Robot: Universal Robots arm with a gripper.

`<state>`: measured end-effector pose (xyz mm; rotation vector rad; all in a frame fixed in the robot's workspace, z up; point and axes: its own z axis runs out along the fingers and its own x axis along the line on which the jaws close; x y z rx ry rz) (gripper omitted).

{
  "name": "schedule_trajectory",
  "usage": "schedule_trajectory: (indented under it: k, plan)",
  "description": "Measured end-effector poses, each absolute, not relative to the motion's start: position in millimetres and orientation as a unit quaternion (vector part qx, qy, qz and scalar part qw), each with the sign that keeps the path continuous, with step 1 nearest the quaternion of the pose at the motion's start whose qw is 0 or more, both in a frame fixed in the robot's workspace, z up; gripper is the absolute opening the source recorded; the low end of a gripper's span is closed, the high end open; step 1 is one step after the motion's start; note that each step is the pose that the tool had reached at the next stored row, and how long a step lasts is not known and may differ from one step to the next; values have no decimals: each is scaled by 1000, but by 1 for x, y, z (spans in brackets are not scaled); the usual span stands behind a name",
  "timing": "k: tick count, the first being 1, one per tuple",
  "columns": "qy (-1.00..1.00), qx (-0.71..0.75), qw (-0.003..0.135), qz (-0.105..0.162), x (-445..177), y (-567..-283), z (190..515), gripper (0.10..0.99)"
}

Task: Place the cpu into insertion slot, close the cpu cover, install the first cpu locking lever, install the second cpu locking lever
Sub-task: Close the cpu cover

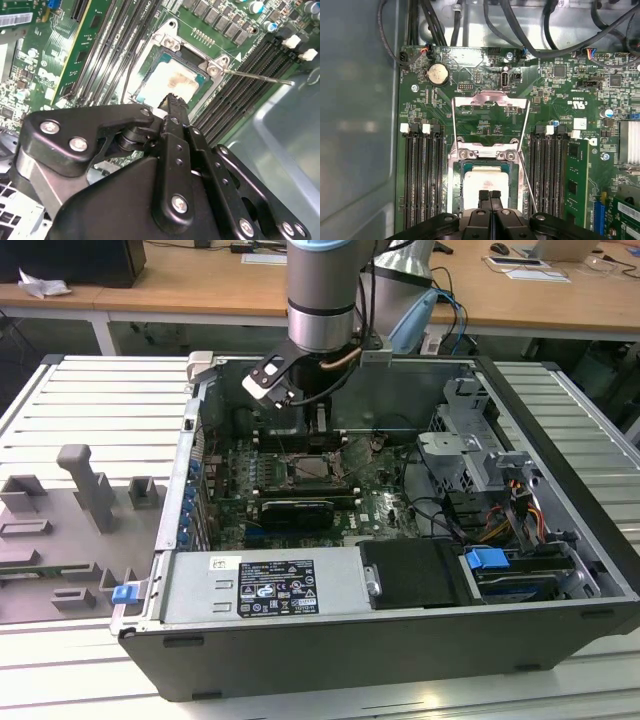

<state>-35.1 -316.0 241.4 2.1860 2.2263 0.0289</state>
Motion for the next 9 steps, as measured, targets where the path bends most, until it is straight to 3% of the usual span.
schedule_trajectory:
  k: [9]
  plan:
    - [714,700,11,9,-35,-316,261,106]
